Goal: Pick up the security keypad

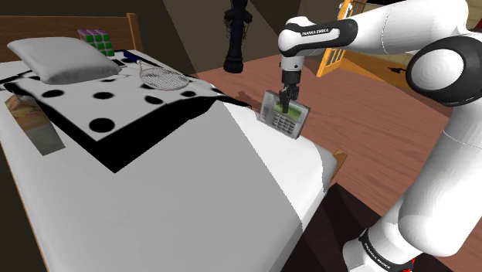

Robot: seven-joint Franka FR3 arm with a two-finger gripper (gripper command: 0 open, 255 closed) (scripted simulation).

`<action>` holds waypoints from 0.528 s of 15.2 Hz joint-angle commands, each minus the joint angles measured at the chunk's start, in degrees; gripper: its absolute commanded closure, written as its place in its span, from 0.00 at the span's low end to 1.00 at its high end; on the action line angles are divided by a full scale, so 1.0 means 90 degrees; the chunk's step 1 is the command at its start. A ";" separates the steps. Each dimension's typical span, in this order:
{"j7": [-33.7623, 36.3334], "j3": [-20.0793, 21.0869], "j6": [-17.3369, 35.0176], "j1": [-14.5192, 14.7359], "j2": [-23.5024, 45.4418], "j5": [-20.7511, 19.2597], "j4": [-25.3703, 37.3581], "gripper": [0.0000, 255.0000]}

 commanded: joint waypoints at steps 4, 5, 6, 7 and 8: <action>0.0009 0.0000 -0.0148 0.0004 -0.0036 -0.0007 0.0110 1.00; 0.0010 -0.0001 -0.0231 0.0003 -0.0044 -0.0009 0.0185 1.00; 0.0011 -0.0002 -0.0314 0.0002 -0.0052 -0.0011 0.0261 1.00; 0.0011 -0.0003 -0.0398 0.0001 -0.0058 -0.0013 0.0338 1.00; 0.0012 -0.0004 -0.0482 0.0000 -0.0063 -0.0014 0.0417 1.00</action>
